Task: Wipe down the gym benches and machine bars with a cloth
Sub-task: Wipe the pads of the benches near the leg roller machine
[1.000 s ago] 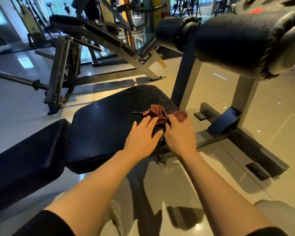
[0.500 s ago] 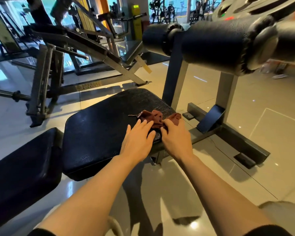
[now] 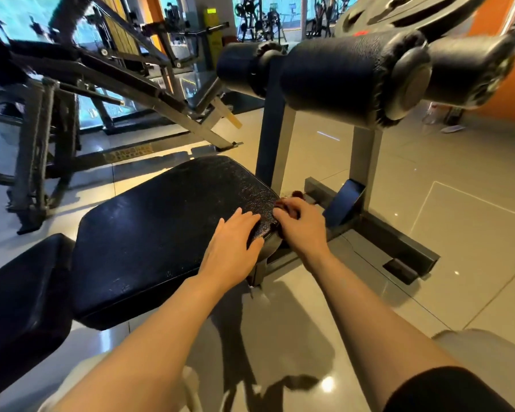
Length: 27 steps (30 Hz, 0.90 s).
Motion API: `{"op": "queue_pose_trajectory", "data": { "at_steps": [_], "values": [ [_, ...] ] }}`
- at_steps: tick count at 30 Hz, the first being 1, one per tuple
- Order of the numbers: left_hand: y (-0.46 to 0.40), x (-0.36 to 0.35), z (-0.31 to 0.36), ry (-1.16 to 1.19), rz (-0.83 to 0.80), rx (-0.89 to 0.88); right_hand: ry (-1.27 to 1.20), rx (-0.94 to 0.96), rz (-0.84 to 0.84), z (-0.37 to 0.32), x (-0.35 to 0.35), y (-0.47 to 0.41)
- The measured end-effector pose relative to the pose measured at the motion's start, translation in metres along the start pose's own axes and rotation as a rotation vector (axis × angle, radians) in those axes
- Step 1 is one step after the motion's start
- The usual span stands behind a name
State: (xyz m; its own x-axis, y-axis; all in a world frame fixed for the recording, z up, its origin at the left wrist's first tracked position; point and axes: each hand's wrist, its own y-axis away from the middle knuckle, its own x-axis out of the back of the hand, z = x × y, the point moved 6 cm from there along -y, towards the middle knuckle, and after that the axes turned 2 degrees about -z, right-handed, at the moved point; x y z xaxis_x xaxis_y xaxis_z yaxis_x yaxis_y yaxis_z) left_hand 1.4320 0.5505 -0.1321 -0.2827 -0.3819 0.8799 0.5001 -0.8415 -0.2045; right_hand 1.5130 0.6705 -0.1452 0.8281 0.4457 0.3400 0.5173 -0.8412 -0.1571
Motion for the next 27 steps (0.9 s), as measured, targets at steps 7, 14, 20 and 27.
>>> {"op": "queue_pose_trajectory", "data": {
  "at_steps": [7, 14, 20, 27],
  "values": [
    [-0.004, 0.005, -0.012, -0.022, 0.036, 0.022, -0.075, 0.058, -0.130, 0.005, -0.024, -0.015],
    [-0.009, -0.002, -0.009, -0.079, 0.033, 0.042, -0.326, -0.035, -0.184, 0.030, -0.016, -0.004],
    [-0.011, -0.006, 0.000, -0.098, 0.080, 0.059, -0.210, -0.127, -0.125, 0.053, 0.011, 0.008],
    [-0.010, -0.015, 0.012, -0.117, 0.119, 0.120, -0.462, -0.044, -0.243, 0.022, -0.005, 0.017]
  ]
}}
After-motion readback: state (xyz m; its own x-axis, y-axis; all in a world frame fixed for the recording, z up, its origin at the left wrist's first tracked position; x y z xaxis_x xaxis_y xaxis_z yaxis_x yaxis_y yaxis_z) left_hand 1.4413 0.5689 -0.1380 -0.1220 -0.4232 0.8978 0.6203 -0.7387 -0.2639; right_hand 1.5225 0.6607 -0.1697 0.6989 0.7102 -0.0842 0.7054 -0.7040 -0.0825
